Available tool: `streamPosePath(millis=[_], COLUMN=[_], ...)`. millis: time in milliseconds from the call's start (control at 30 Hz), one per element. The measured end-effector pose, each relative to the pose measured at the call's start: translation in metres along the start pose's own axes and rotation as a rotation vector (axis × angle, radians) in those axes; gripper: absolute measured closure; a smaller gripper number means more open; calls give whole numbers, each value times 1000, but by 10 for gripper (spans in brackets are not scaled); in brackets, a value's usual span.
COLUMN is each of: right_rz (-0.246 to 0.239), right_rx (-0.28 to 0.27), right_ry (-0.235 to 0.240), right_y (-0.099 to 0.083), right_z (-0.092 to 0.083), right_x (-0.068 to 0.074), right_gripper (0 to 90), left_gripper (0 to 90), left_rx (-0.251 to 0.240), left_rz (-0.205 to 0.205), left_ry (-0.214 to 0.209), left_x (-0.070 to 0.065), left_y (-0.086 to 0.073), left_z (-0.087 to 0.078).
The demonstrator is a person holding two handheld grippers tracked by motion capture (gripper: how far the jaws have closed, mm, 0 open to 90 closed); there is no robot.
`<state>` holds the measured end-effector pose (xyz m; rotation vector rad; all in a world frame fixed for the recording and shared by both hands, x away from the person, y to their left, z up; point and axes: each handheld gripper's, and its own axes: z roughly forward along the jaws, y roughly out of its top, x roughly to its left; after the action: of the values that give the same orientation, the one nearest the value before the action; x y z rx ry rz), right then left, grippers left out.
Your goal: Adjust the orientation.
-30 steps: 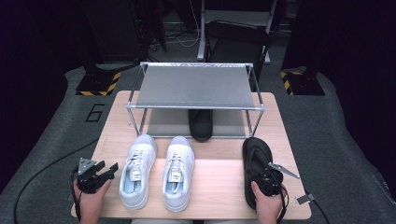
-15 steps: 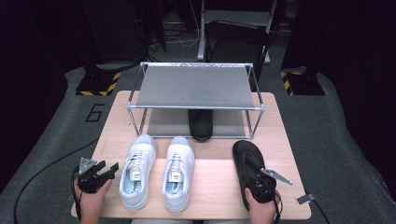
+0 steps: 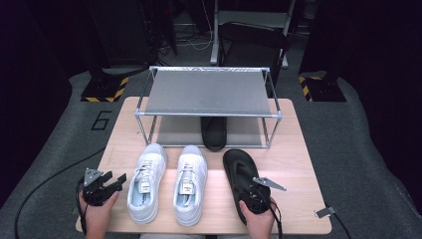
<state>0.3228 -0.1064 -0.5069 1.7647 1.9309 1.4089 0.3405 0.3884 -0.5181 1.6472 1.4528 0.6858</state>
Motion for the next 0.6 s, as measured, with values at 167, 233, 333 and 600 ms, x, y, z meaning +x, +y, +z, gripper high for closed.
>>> streamPosePath(millis=[167, 233, 333, 600], right_rz=[19, 14, 19, 34], right_rx=[15, -7, -51, -94], right_ry=[47, 44, 32, -66], right_y=[2, 4, 5, 4], right_z=[-1, -10, -28, -57], right_x=[-3, -6, -14, -39], right_gripper=[750, 708, 688, 658], left_gripper=[383, 383, 383, 383], left_rx=[-2, -2, -1, -19], left_rz=[-4, -4, -4, -6], left_ry=[0, 0, 1, 11], left_x=[0, 0, 0, -1], left_y=[0, 0, 0, -1], left_z=[0, 0, 0, 0])
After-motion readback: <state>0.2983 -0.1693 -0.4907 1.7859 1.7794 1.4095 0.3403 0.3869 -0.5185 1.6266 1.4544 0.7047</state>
